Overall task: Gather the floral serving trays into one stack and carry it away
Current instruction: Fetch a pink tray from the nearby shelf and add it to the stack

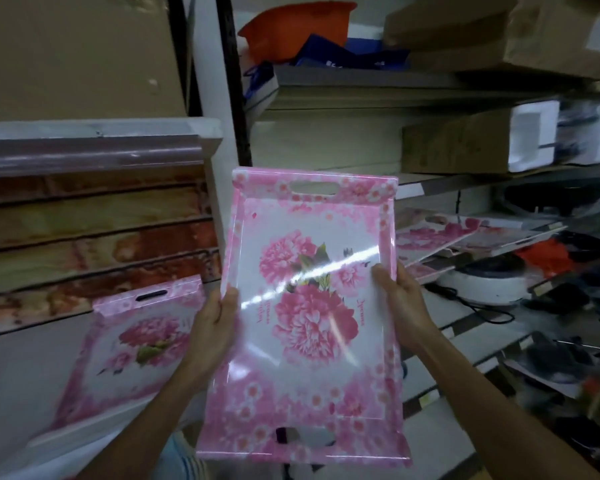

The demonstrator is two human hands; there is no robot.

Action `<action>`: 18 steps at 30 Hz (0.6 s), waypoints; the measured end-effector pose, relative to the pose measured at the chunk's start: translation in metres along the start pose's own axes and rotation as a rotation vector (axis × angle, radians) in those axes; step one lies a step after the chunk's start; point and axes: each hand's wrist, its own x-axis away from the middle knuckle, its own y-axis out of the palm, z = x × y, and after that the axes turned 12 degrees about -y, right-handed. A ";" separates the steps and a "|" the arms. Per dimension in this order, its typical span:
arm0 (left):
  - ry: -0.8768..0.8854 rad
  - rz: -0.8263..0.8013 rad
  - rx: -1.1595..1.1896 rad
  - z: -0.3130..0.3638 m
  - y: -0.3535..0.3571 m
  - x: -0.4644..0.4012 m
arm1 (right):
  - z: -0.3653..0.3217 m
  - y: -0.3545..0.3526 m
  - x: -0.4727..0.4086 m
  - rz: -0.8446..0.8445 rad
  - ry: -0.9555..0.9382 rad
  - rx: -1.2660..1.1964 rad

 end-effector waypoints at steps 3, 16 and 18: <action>-0.030 0.034 -0.029 -0.013 -0.025 0.005 | 0.006 0.028 -0.001 -0.040 0.002 0.000; -0.132 0.276 0.012 -0.056 -0.131 0.012 | 0.034 0.151 -0.005 -0.242 0.088 -0.104; -0.191 0.282 0.017 -0.064 -0.148 0.008 | 0.036 0.166 -0.005 -0.286 0.102 -0.115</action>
